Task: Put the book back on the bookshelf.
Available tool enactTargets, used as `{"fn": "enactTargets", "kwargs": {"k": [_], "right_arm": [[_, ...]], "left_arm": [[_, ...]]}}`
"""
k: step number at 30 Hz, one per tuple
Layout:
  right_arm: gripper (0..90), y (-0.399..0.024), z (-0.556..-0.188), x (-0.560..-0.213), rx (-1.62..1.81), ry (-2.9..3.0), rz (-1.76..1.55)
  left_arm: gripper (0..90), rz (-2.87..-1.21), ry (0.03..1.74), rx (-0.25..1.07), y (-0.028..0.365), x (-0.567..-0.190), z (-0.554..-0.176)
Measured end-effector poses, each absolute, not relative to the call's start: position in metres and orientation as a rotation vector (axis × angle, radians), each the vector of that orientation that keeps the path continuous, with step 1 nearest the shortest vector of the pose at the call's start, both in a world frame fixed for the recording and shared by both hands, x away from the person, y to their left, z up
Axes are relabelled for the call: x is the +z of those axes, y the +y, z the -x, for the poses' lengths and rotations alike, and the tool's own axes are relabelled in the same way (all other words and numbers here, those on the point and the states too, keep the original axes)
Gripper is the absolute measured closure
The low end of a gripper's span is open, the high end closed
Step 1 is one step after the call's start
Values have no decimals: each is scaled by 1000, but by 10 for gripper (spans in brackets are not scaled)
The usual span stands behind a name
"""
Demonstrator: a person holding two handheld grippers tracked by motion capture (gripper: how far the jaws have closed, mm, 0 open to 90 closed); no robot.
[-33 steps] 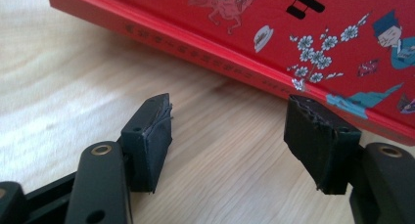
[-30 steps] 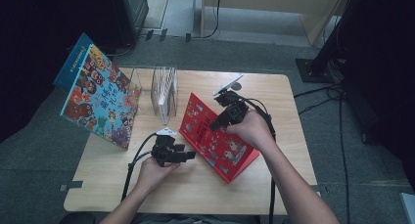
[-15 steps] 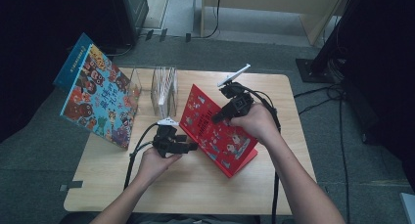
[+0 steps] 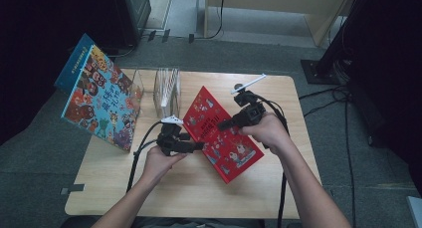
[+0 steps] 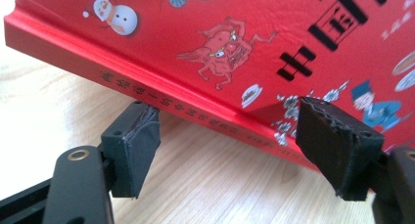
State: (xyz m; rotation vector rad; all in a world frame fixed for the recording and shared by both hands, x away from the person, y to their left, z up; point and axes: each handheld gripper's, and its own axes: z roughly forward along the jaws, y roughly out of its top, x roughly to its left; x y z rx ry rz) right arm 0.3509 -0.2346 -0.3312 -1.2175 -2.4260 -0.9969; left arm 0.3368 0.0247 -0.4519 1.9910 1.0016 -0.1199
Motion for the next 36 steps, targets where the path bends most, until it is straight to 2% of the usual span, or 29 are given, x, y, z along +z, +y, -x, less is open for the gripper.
{"fn": "enactTargets", "kwargs": {"k": [4,10,13,15,19,22,25,30,36], "right_arm": [[838,-239,-344,-331,-1067,-2414,1153],[874,-247,-340,-325,-1161,-2398,1118],[888,-252,-342,-329,-1207,-2370,1097],[888,-252,-341,-333,-1230,-2382,1064],[887,-246,-341,-338,-1239,-2414,1013],[880,-245,-341,-342,-1261,-2462,967],[835,-242,-341,-348,-1228,-2558,925],[797,-229,-342,-356,-1167,-2628,852],[724,-229,-343,-356,-1275,-2638,832]], "left_arm": [[223,-1952,983,-126,27,-446,-338],[218,-1852,955,-274,36,-432,-343],[233,-1891,915,-171,41,-420,-342],[251,-1900,903,-174,46,-417,-344],[307,-1899,887,-203,54,-414,-347],[380,-1854,885,-173,62,-410,-346],[485,-1866,833,-153,67,-403,-346],[557,-1972,733,-70,64,-393,-339],[650,-1970,678,-113,71,-391,-339]]}}
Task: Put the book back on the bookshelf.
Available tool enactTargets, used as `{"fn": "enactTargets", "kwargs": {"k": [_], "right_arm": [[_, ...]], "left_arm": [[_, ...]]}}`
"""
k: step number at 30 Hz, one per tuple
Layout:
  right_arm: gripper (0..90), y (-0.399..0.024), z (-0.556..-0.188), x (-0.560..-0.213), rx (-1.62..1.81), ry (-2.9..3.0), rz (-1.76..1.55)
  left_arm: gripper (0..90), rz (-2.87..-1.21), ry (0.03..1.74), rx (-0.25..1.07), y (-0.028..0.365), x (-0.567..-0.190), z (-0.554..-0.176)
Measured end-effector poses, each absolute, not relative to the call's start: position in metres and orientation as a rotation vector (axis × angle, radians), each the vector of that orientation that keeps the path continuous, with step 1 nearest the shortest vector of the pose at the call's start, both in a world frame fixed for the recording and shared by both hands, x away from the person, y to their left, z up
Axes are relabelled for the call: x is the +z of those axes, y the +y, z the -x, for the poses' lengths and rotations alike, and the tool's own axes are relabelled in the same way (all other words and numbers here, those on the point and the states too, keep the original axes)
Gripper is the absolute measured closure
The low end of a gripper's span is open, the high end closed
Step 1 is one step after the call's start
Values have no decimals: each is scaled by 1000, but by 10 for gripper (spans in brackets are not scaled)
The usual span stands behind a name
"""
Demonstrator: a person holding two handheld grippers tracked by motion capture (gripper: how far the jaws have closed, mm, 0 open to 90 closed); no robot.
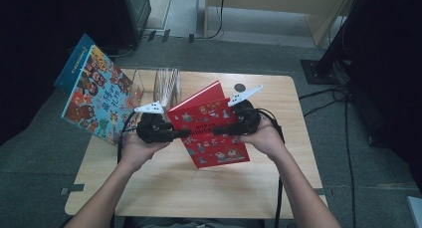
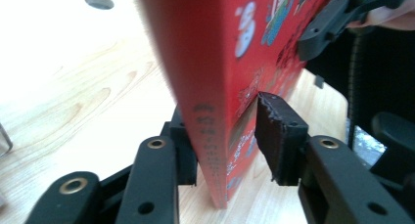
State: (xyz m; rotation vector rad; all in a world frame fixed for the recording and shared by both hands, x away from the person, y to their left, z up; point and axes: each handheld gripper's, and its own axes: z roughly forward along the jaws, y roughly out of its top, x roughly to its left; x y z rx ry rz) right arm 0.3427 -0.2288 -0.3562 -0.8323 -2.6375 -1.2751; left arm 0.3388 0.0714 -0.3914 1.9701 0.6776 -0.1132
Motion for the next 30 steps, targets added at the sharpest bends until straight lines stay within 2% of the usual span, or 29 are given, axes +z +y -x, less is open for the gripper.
{"fn": "enactTargets", "kwargs": {"k": [4,5,14,30], "right_arm": [[645,-234,-344,-355,-1292,-2647,873],[633,-237,-344,-355,-1294,-2657,904],[583,-243,-344,-363,-1338,-2667,968],[538,-248,-340,-364,-1312,-2704,991]], "left_arm": [[702,-2019,620,-40,71,-383,-335],[713,-2055,606,16,70,-381,-334],[744,-2105,535,57,68,-372,-333],[757,-2193,462,22,64,-366,-336]]}}
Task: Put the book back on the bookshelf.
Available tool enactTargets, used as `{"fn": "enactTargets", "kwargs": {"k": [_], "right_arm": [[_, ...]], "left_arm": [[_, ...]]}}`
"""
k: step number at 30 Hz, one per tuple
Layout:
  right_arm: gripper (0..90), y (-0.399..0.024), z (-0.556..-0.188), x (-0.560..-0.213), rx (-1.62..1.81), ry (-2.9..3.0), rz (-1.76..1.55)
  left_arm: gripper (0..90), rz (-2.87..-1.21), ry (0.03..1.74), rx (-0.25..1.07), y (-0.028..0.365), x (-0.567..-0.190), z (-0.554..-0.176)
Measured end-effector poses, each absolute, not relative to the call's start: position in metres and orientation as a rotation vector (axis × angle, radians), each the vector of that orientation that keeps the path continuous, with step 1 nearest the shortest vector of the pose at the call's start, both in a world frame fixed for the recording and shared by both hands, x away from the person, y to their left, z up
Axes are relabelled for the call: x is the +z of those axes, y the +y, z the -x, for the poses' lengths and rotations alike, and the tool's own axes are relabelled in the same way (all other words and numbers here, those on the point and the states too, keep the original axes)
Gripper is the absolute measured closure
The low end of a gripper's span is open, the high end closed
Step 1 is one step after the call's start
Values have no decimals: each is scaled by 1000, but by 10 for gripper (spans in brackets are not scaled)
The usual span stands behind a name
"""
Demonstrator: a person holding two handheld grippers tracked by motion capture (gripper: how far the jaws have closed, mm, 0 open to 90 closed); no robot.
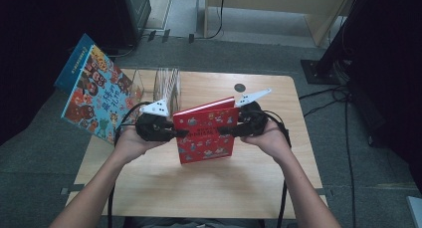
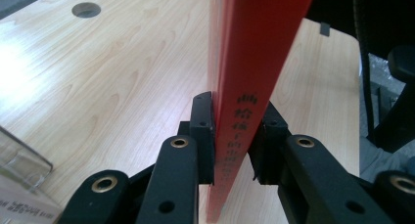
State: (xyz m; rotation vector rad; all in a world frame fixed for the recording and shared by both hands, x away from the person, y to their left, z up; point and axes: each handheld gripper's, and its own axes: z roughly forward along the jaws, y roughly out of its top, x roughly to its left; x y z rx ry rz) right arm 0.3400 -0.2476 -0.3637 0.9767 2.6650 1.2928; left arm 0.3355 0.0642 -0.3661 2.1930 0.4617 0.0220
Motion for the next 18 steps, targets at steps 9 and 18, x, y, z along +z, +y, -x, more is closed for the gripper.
{"fn": "enactTargets", "kwargs": {"k": [9,18], "right_arm": [[556,-254,-338,-371,1323,2601,-1042],[544,-253,-337,-376,1325,2611,-1042]], "left_arm": [[755,-2243,477,15,64,-362,-337],[731,-2294,485,-17,59,-344,-343]]}}
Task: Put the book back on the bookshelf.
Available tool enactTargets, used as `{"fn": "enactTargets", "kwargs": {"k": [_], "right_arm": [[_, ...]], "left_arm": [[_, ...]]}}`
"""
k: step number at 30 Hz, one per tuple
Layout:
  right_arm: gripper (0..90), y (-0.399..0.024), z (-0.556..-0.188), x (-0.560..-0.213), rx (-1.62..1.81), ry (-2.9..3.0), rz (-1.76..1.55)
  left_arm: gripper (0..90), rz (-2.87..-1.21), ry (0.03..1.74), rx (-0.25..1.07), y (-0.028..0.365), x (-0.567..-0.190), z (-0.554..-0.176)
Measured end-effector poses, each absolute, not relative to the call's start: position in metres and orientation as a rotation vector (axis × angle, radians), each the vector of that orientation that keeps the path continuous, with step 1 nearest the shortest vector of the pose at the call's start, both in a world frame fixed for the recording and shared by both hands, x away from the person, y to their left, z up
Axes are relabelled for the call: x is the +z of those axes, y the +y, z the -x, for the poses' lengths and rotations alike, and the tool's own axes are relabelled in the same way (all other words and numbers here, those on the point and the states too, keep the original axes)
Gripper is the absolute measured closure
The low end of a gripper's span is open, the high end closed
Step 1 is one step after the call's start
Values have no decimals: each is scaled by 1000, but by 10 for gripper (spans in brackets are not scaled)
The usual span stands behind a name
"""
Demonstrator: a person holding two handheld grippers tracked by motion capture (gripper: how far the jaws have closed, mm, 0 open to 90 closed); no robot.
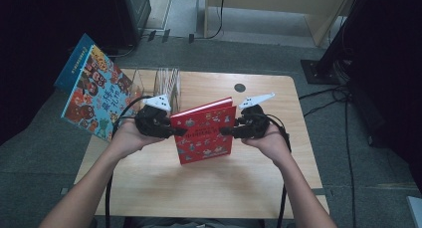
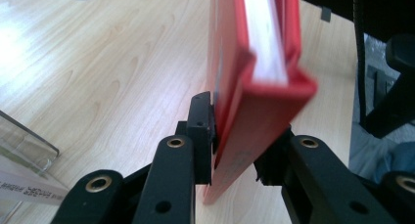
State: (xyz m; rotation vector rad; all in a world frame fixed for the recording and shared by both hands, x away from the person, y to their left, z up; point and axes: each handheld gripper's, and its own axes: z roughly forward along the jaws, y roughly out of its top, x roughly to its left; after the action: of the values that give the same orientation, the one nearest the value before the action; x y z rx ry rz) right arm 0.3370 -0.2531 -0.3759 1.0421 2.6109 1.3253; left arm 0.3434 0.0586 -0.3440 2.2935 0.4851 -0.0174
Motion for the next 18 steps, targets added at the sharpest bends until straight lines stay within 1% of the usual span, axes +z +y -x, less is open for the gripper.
{"fn": "enactTargets", "kwargs": {"k": [5,12,16,18], "right_arm": [[528,-253,-336,-382,1321,2613,-1045],[507,-257,-333,-391,1312,2603,-1045],[508,-261,-332,-395,1336,2593,-1065],[504,-260,-332,-396,1343,2588,-1042]], "left_arm": [[725,-2352,477,-31,51,-333,-348],[716,-2403,446,-11,39,-316,-354],[690,-2419,445,-45,30,-313,-360],[706,-2444,434,-33,25,-313,-362]]}}
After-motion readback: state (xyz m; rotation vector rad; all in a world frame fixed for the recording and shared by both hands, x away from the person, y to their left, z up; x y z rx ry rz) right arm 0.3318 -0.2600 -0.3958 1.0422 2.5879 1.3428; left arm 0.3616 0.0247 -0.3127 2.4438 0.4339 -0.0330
